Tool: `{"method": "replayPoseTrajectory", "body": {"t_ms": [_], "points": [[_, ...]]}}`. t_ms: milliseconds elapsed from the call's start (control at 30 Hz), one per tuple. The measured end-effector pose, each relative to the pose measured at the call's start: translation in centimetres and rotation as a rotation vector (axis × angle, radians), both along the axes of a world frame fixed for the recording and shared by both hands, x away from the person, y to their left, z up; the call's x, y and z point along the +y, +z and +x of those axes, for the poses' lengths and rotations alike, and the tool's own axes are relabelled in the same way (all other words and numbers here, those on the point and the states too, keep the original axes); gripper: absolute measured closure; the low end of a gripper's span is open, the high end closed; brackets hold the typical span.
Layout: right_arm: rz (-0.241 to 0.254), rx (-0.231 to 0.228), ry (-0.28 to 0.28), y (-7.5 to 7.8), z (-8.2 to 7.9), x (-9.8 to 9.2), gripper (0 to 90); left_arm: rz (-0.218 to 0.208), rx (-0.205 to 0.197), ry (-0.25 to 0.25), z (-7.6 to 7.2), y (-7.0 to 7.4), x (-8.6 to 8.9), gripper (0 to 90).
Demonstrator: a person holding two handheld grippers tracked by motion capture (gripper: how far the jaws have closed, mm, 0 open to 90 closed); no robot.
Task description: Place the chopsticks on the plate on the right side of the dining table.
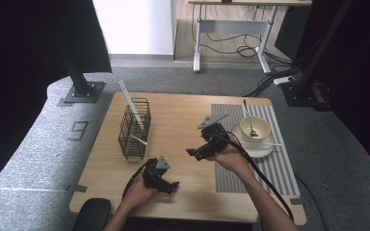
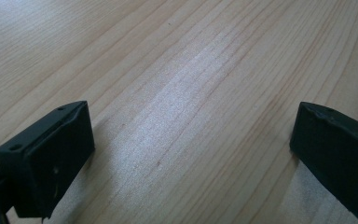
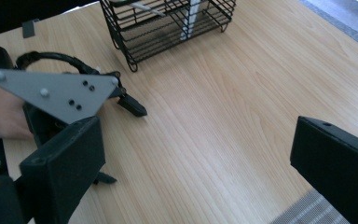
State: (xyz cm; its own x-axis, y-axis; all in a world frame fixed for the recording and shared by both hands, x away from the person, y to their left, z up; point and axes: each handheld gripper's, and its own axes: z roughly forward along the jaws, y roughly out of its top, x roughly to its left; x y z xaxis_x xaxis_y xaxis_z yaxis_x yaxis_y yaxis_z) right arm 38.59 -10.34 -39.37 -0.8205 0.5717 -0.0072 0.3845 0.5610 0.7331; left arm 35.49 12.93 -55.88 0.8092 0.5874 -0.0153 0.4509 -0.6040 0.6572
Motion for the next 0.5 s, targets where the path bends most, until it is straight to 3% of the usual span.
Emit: {"method": "replayPoseTrajectory", "body": {"t_ms": [500], "points": [[-0.013,0.004,0.063,0.3,1.1,4.7,8.7,0.004,0.0,-0.004,0.0,0.0,0.0,0.0]]}}
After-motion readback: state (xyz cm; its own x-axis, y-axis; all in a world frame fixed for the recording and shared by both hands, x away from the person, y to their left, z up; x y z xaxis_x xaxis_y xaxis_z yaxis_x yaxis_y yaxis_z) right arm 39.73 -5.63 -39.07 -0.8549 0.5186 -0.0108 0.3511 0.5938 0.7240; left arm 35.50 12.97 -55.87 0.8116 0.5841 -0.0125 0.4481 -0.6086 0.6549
